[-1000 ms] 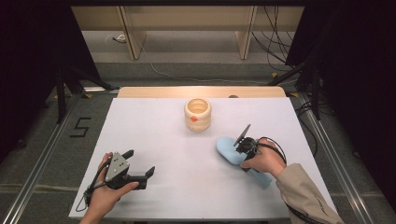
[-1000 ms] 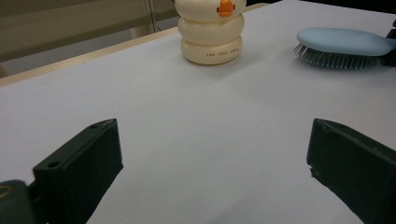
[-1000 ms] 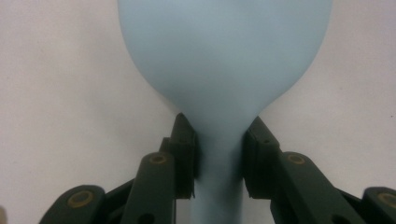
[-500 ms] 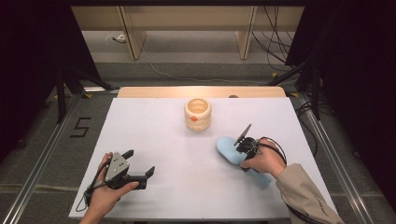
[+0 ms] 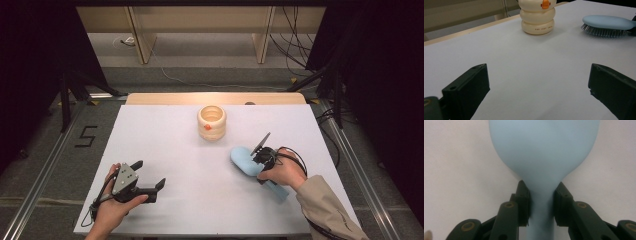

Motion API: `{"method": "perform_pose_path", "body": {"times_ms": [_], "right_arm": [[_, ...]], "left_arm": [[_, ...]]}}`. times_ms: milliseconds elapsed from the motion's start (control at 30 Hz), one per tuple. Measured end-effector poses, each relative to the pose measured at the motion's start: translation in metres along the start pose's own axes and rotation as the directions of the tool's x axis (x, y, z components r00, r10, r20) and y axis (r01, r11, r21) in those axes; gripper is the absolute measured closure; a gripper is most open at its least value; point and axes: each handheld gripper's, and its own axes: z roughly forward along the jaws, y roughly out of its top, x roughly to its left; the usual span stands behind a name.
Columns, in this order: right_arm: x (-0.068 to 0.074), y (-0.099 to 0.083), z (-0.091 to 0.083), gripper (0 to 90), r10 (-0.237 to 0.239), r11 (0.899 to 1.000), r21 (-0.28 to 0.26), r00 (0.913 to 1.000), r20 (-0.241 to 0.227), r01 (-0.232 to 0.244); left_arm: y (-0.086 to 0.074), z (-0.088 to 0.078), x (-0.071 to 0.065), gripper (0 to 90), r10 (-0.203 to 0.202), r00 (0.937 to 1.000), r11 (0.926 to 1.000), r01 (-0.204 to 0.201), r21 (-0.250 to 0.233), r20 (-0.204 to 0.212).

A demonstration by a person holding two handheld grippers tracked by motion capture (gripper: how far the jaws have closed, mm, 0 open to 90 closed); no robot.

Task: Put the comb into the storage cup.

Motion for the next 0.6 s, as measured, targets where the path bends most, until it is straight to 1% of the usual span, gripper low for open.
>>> {"method": "perform_pose_path", "body": {"times_ms": [67, 133, 167, 233, 267, 333, 400, 433, 467, 600], "right_arm": [[0.000, 0.000, -0.001, 70.3, 0.009, 1.000, -0.009, 1.0000, -0.002, -0.009], [-0.001, 0.000, -0.001, 70.3, 0.004, 1.000, -0.015, 1.0000, 0.000, -0.004], [-0.001, 0.000, -0.003, 70.3, 0.013, 1.000, -0.018, 0.9999, 0.001, -0.013], [-0.001, 0.000, -0.003, 70.3, 0.011, 1.000, -0.022, 0.9999, -0.002, -0.011], [-0.002, 0.000, -0.005, 70.3, 0.021, 0.999, -0.037, 0.9997, -0.009, -0.022], [-0.001, 0.000, -0.005, 70.3, 0.027, 0.999, -0.042, 0.9996, -0.010, -0.027], [-0.002, -0.001, -0.007, 70.3, 0.033, 0.998, -0.059, 0.9993, -0.015, -0.034], [-0.003, -0.001, -0.009, 70.3, 0.031, 0.997, -0.076, 0.9993, -0.018, -0.033], [-0.003, -0.001, -0.010, 70.3, 0.042, 0.996, -0.084, 0.9989, -0.020, -0.044], [-0.004, -0.001, -0.013, 70.2, 0.049, 0.993, -0.103, 0.9985, -0.023, -0.051]], "left_arm": [[0.000, 0.000, 0.000, 2.9, 0.000, 1.0000, 1.0000, 0.000, 0.000, 0.000], [0.000, 0.000, 0.000, 2.9, -0.001, 1.0000, 1.0000, 0.001, 0.000, -0.001], [0.000, 0.000, 0.000, 3.0, 0.000, 1.0000, 1.0000, 0.000, 0.000, -0.001], [0.000, 0.000, 0.000, 2.9, -0.001, 1.0000, 1.0000, 0.001, 0.000, -0.001], [0.000, 0.000, 0.000, 2.9, 0.001, 1.0000, 1.0000, -0.001, 0.000, 0.000], [0.000, 0.000, 0.000, 2.9, 0.000, 1.0000, 1.0000, 0.000, -0.001, -0.001], [0.000, 0.000, 0.001, 2.9, 0.002, 1.0000, 1.0000, -0.002, -0.001, -0.001], [0.000, 0.000, 0.001, 2.9, 0.002, 1.0000, 1.0000, -0.002, -0.001, -0.001], [0.000, 0.000, 0.001, 2.9, 0.003, 1.0000, 1.0000, -0.003, -0.001, -0.001], [0.000, 0.000, 0.000, 2.9, 0.002, 1.0000, 1.0000, -0.002, 0.001, -0.002]]}}
